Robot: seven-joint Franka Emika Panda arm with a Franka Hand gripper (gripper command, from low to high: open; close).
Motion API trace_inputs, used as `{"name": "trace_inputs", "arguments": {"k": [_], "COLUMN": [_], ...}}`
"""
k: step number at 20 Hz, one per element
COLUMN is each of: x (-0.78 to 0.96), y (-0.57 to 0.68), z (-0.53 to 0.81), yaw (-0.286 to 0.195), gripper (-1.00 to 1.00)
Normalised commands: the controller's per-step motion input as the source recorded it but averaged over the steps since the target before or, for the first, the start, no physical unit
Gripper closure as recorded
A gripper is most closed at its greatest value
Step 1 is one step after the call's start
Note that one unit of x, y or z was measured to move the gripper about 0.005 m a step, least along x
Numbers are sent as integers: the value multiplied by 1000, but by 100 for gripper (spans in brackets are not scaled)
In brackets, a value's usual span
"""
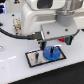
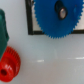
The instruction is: Insert the blue gear onto the right peg, followed by the red gear
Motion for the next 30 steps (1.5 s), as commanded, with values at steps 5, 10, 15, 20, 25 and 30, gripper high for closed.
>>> {"name": "trace_inputs", "arguments": {"k": [5, 10, 15, 20, 25, 30], "x": [-451, -400, -391, -327, -200, -31], "y": [445, 473, 413, 318, 52, -43], "z": [3, 1, -95, -284, -413, -320], "yaw": [0, 0, 0, 0, 0, 0], "gripper": [-100, -100, -100, -100, -100, 100]}}
